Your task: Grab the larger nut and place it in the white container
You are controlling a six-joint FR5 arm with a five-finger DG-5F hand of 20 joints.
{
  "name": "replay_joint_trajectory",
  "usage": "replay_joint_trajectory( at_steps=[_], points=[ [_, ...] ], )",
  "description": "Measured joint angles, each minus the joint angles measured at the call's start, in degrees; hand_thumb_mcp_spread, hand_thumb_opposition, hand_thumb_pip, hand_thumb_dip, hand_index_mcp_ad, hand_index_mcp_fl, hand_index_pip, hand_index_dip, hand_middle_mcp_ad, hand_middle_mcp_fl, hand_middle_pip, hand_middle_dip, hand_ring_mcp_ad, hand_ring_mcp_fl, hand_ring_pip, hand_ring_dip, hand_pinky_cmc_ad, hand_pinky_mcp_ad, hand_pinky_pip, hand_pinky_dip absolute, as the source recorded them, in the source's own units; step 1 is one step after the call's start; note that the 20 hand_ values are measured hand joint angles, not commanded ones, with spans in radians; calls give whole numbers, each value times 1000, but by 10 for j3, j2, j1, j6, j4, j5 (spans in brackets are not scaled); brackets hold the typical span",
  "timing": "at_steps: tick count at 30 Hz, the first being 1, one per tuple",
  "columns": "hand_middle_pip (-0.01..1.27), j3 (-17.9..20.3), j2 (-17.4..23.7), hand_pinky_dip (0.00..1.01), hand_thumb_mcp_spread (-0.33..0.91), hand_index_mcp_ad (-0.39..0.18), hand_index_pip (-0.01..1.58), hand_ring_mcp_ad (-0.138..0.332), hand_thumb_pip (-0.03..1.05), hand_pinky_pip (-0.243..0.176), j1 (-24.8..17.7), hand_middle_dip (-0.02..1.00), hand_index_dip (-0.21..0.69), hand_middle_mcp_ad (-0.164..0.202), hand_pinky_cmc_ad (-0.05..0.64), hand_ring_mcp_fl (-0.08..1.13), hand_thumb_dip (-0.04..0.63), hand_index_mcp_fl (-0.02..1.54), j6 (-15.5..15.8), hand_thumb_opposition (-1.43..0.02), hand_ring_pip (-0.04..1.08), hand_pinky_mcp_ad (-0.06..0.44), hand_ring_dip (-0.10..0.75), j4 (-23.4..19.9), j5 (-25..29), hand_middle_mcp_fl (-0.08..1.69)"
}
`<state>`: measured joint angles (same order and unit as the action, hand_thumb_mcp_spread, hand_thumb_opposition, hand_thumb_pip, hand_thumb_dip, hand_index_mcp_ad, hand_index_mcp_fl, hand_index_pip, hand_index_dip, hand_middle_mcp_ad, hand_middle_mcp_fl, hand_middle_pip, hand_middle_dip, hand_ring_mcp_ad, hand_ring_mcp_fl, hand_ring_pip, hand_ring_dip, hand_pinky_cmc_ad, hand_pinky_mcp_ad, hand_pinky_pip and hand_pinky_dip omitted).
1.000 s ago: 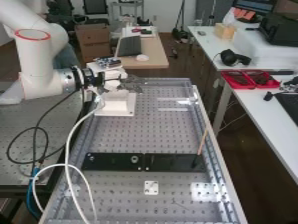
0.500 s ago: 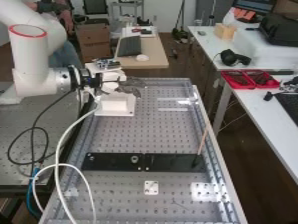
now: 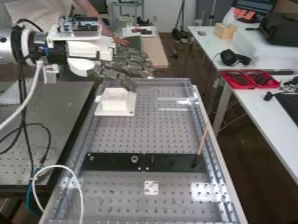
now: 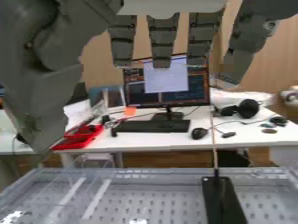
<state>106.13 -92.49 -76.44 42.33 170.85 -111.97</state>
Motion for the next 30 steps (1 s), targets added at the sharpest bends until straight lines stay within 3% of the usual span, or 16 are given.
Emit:
replay_joint_trajectory(
  at_steps=[9, 30],
  points=[
    [147, 6, 42, 686, 176, -138, 150, 166, 527, -124, 5, 269, -17, 73, 393, 0, 113, 33, 19, -742, 84, 330, 178, 24, 90, 2],
    [143, 4, 32, 684, 176, -138, 105, 166, 527, -124, 10, 269, -16, 73, 415, 2, 113, 37, 0, -742, 86, 330, 178, 21, 84, 0]
  ],
)
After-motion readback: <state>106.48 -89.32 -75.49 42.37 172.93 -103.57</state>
